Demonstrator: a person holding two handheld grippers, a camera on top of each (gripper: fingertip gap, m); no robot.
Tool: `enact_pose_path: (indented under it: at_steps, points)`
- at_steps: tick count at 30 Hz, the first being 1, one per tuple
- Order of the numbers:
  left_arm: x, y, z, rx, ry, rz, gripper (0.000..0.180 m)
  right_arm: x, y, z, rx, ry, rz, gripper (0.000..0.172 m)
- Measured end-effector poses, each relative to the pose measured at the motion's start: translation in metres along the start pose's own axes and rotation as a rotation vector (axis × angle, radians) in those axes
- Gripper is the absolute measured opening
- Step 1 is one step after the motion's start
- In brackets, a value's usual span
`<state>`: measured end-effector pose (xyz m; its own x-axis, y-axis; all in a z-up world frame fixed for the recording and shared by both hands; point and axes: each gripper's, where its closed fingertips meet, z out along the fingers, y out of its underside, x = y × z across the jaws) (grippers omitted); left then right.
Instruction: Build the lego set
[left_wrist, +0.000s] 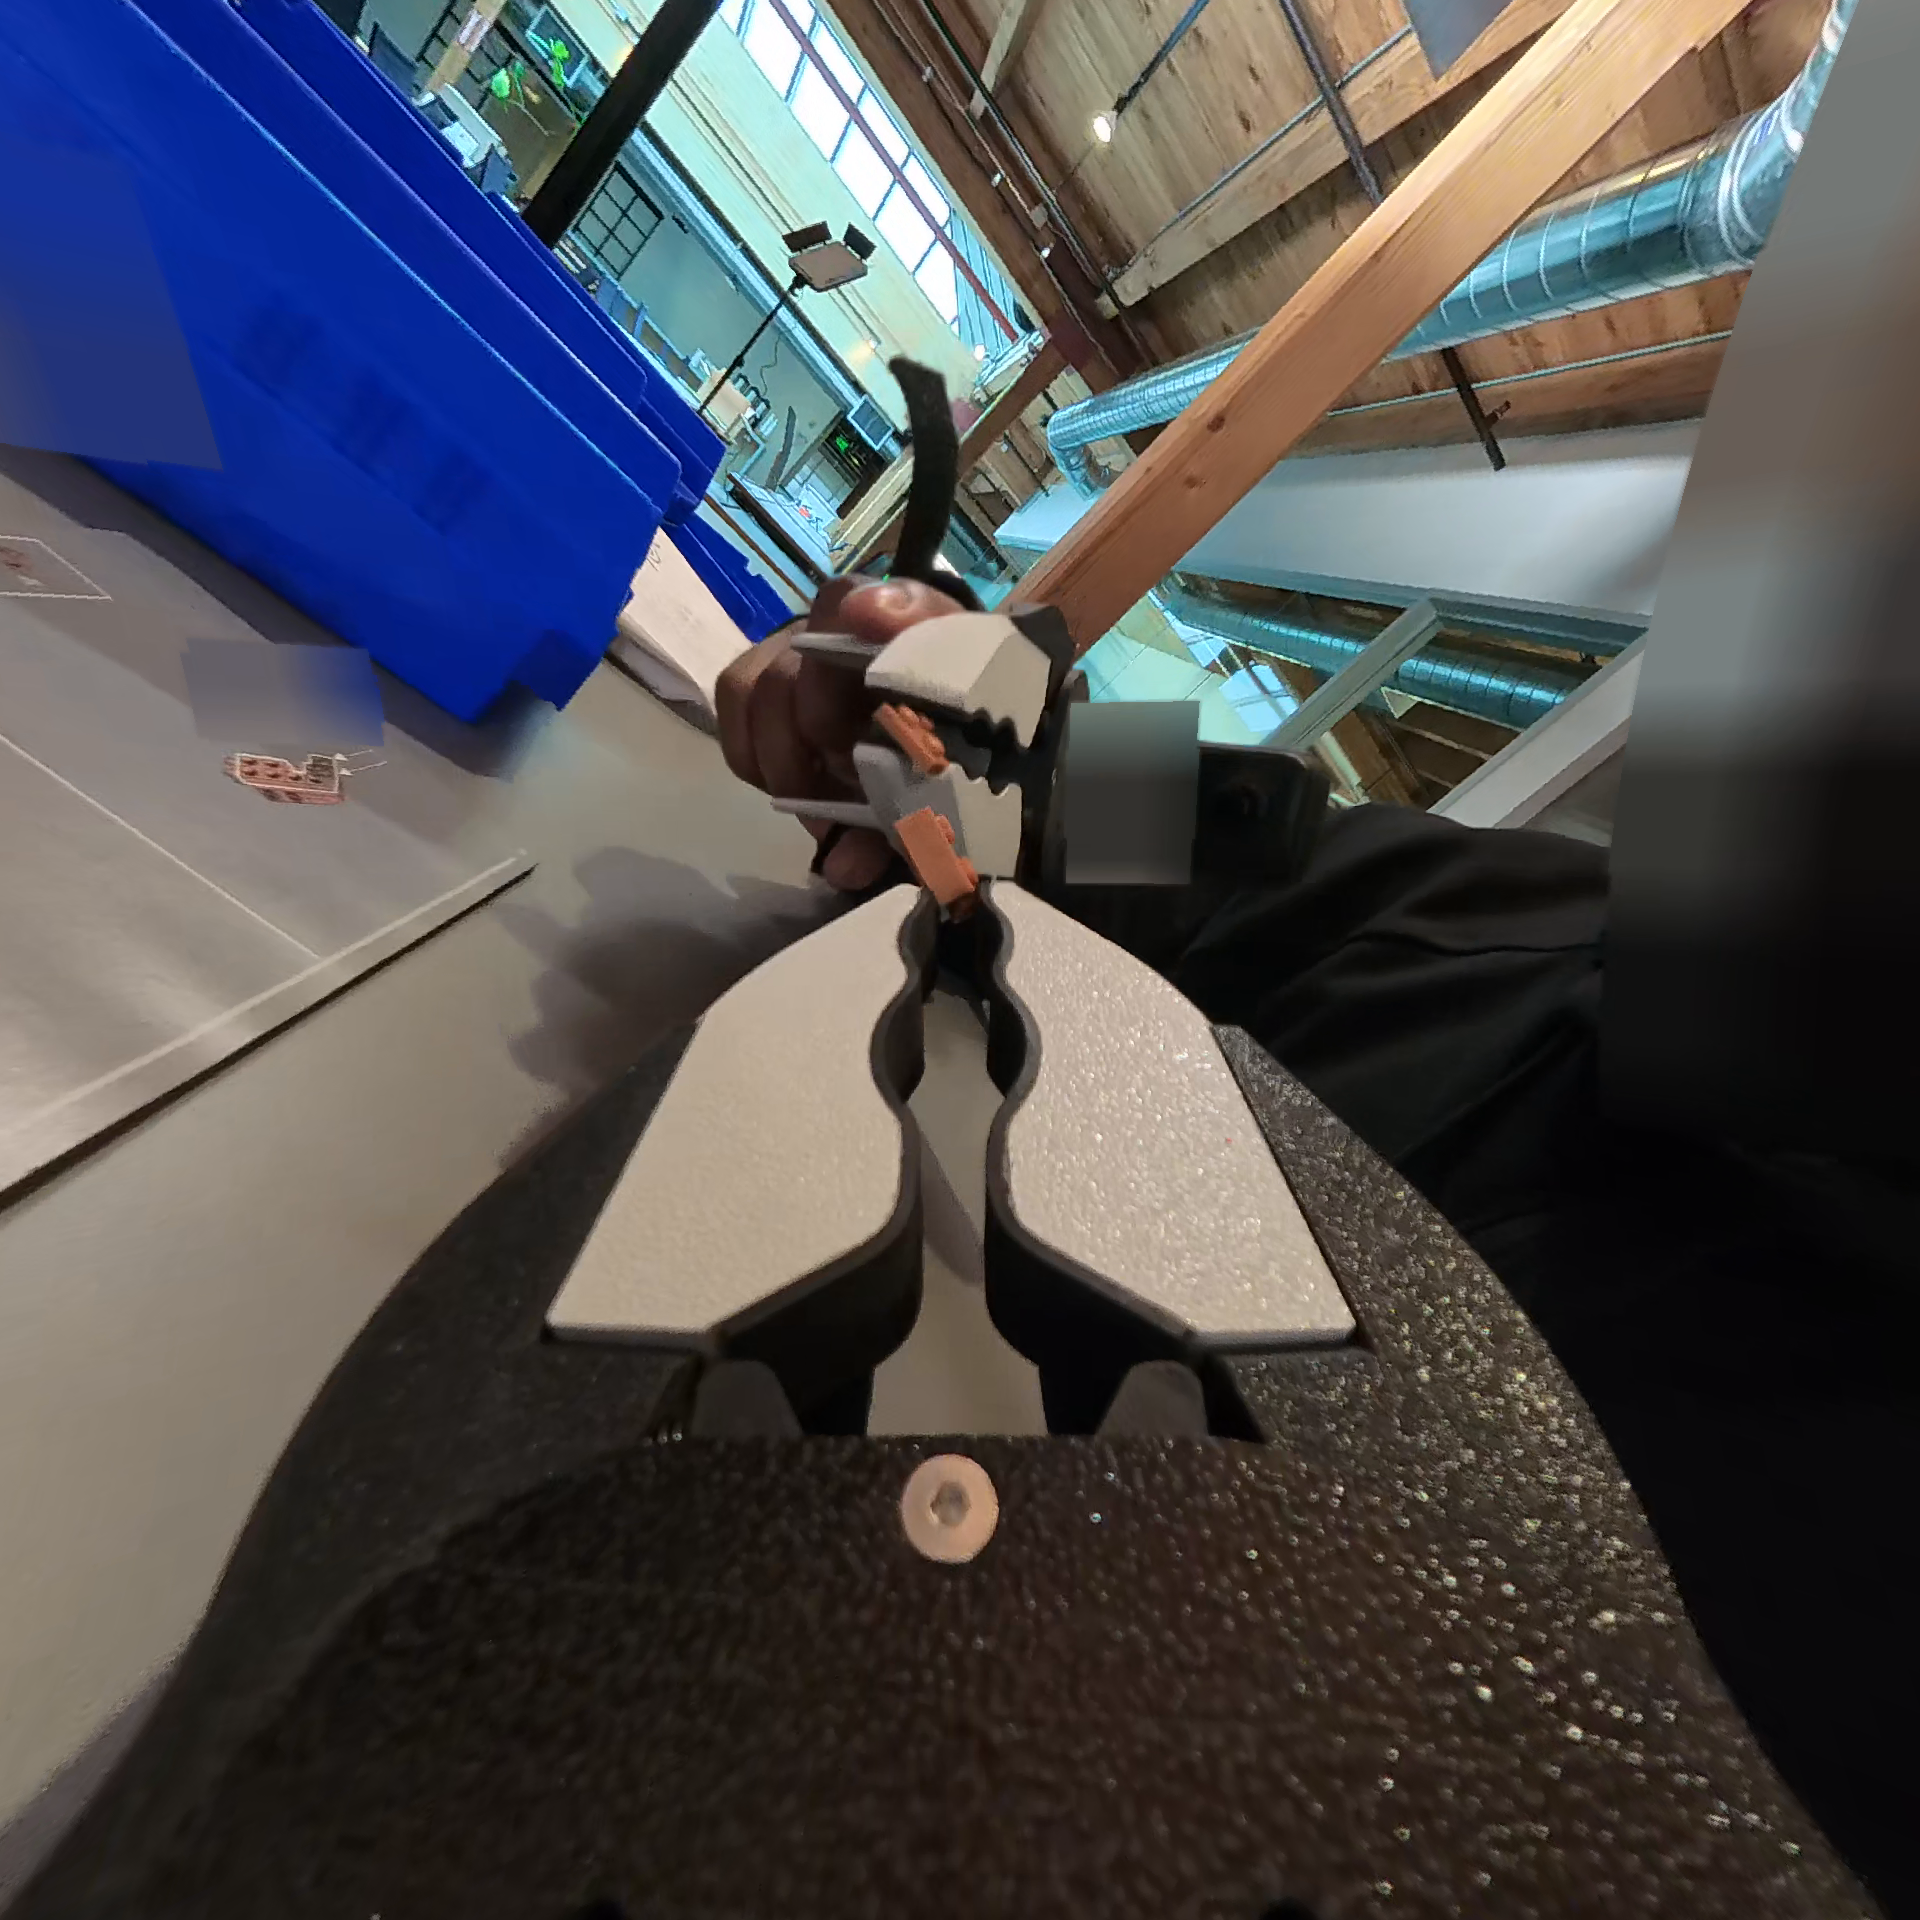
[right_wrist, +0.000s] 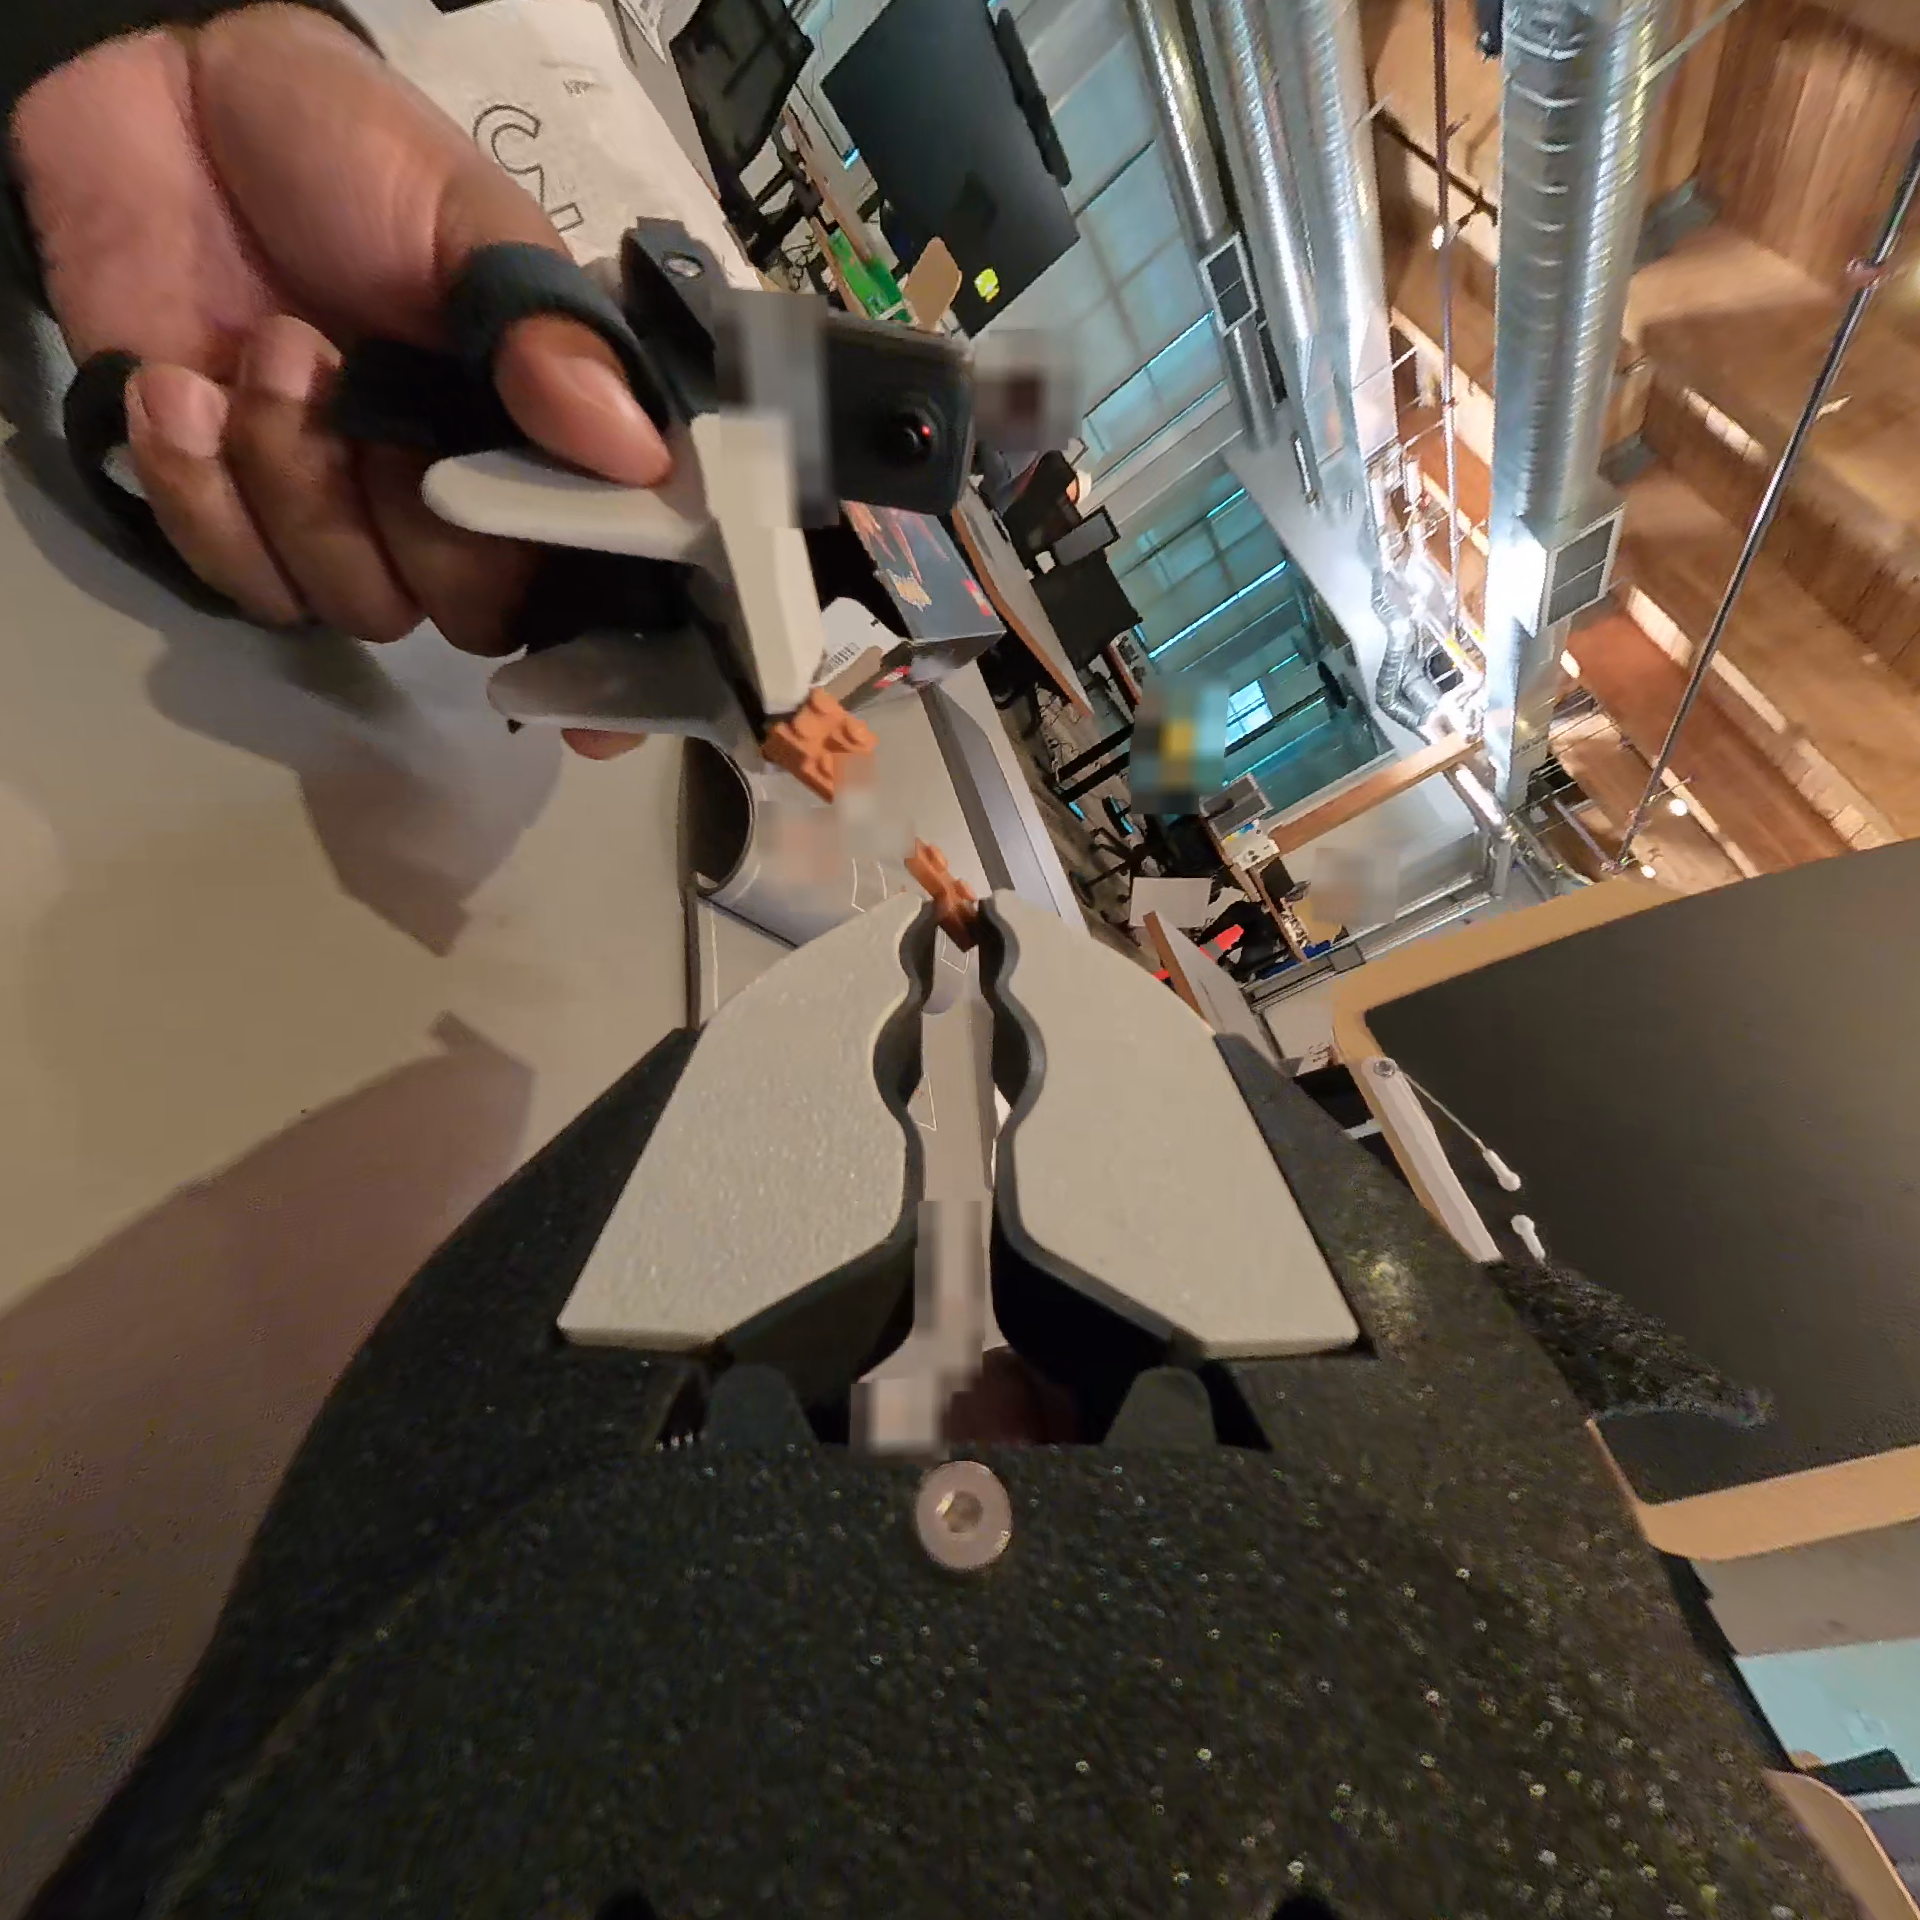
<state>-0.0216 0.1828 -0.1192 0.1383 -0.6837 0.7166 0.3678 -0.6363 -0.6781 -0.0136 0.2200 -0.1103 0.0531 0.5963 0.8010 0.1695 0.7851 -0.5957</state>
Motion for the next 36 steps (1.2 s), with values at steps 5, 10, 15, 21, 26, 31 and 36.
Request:
enact_pose_path:
  at_steps: [5, 10, 15, 21, 26, 31, 36]
  points:
    - [-0.004, 0.005, 0.002, -0.038, -0.049, 0.046, 0.006, -0.001, 0.001, 0.004, 0.002, 0.089, 0.005, 0.007]
    - [-0.007, 0.009, 0.006, -0.061, -0.092, 0.085, 0.006, 0.000, 0.011, 0.011, -0.078, 0.148, 0.030, 0.007]
    - [-0.007, 0.010, 0.006, -0.065, -0.090, 0.083, 0.006, -0.009, 0.016, 0.013, -0.090, 0.110, 0.057, 0.007]
    - [-0.018, 0.012, 0.002, -0.104, -0.185, 0.130, 0.006, -0.043, 0.047, 0.019, -0.289, -0.070, 0.055, 0.007]
    - [-0.025, 0.010, -0.004, -0.118, -0.242, 0.154, 0.006, -0.066, 0.086, 0.008, -0.567, -0.202, 0.069, 0.008]
    - [-0.028, 0.007, -0.007, -0.106, -0.249, 0.139, 0.006, -0.076, 0.086, 0.000, -0.637, -0.259, 0.105, 0.007]
    - [-0.028, 0.007, -0.007, -0.107, -0.249, 0.138, 0.006, -0.084, 0.076, -0.004, -0.635, -0.285, 0.106, 0.008]
